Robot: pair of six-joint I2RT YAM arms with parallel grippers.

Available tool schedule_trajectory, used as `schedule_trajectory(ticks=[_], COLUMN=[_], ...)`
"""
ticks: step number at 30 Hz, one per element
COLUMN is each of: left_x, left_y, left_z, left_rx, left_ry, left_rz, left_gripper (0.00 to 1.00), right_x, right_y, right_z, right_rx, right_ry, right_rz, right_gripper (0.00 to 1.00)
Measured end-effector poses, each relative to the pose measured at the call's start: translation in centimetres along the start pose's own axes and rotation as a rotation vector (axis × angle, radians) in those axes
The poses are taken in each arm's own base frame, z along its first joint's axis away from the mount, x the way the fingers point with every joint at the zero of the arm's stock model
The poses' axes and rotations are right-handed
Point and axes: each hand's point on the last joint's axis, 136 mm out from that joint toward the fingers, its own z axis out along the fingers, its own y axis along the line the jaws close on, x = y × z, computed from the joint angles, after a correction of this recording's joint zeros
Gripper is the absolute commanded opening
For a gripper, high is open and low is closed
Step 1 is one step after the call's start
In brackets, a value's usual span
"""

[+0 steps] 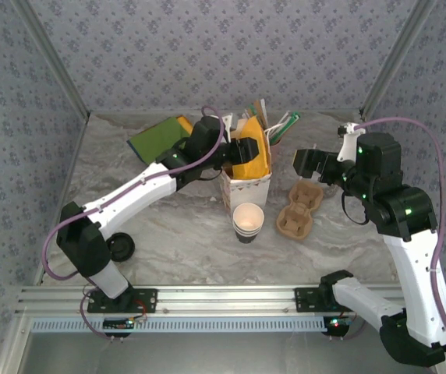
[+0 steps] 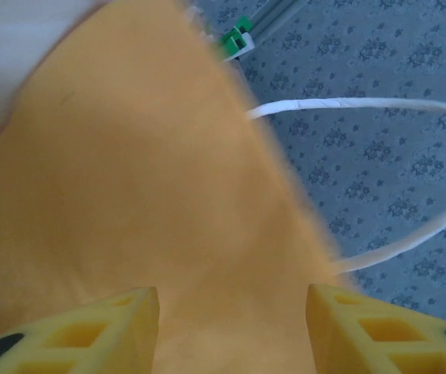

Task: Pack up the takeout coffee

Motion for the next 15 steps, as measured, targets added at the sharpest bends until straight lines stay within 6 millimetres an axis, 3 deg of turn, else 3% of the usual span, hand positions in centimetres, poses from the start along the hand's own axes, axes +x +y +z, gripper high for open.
schedule_trajectory(ticks=[9,13,15], left_x=[-2.3,-3.5,-4.1], left_y=[-2.3,-3.5,-4.1], left_z=[-1.8,-2.8,-3.4], left_rx=[0.008,0.016,0.013], left_ry=[-0.033,-0.053,-0.058], left_rz=[0.030,0.048,0.065], left_gripper=[0.59,0.66,0.79], right_x=[0.2,0.3,0.3], right_y=[0.0,0.0,0.0], right_z=[0.3,0.3,0.4], right_rx=[-0.002,-0.007,-0.009], right_ry=[0.009,0.011,0.014], right_rz=[0.008,0.009,0.010], right_gripper=[1.00,1.00,1.00])
